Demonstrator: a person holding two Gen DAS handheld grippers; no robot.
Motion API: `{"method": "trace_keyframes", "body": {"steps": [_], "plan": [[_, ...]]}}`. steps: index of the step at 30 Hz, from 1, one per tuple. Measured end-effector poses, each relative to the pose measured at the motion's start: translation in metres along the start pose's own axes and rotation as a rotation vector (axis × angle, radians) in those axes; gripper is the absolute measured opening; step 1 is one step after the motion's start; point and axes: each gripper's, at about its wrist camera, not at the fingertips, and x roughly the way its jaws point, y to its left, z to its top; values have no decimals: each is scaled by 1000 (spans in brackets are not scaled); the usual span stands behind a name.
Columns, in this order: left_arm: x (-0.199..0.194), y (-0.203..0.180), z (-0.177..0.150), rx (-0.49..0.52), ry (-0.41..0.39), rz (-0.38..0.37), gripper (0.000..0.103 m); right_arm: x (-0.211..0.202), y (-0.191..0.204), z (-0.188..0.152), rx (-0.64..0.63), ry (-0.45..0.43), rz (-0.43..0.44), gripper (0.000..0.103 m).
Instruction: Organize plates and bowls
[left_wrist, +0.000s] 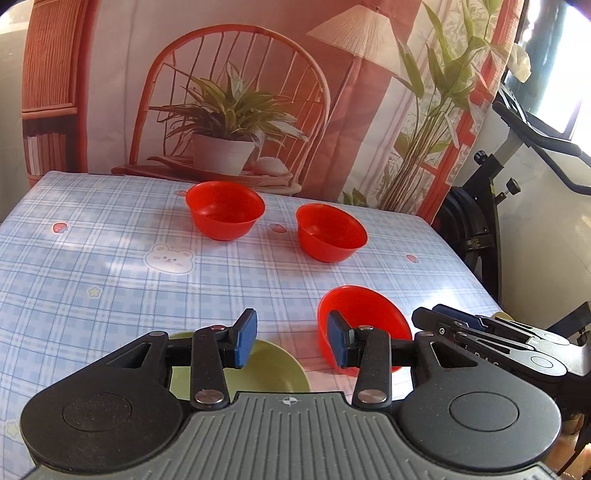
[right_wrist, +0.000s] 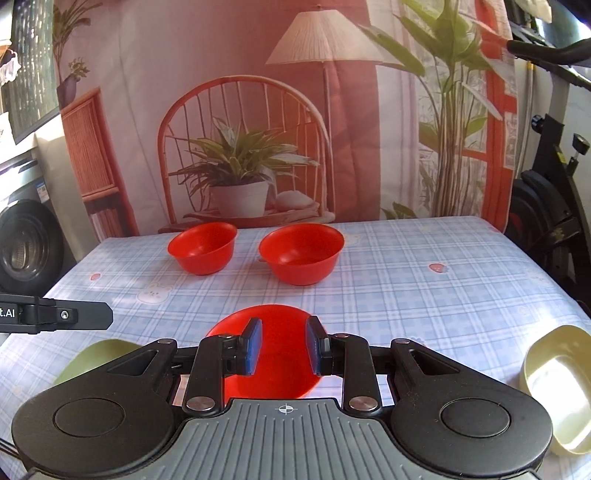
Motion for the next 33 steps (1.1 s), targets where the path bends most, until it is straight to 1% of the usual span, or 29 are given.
{"method": "trace_keyframes", "body": {"steps": [2, 5, 9, 12, 16, 19, 21, 23, 26, 27, 29, 30, 33], "plan": [[10, -22, 1, 28, 7, -30, 47, -8, -24, -3, 21, -28, -41, 25], [26, -54, 2, 75, 12, -69, 48, -18, -60, -9, 69, -73, -104, 25], [49, -94, 2, 135, 9, -99, 49, -25, -109, -22, 149, -112, -193, 25], [72, -122, 5, 155, 41, -134, 49, -32, -145, -29, 216, -132, -260, 25], [100, -157, 7, 182, 54, -187, 50, -41, -188, -42, 258, -146, -375, 25], [121, -184, 2, 216, 65, -227, 52, -47, -216, -51, 286, -148, -445, 25], [138, -199, -4, 243, 87, -260, 55, -49, -231, -60, 320, -146, -492, 25], [153, -210, -11, 255, 116, -263, 55, -50, -242, -72, 342, -137, -518, 25], [173, -225, -23, 283, 160, -271, 55, -54, -251, -84, 359, -147, -568, 25], [180, -229, -26, 284, 185, -256, 55, -55, -254, -87, 366, -150, -580, 25], [192, -233, -31, 265, 235, -249, 55, -57, -257, -90, 371, -156, -602, 25], [197, -233, -33, 240, 253, -265, 55, -57, -259, -92, 369, -156, -614, 25], [203, -236, -35, 218, 263, -285, 55, -54, -268, -96, 397, -134, -626, 25]]}}
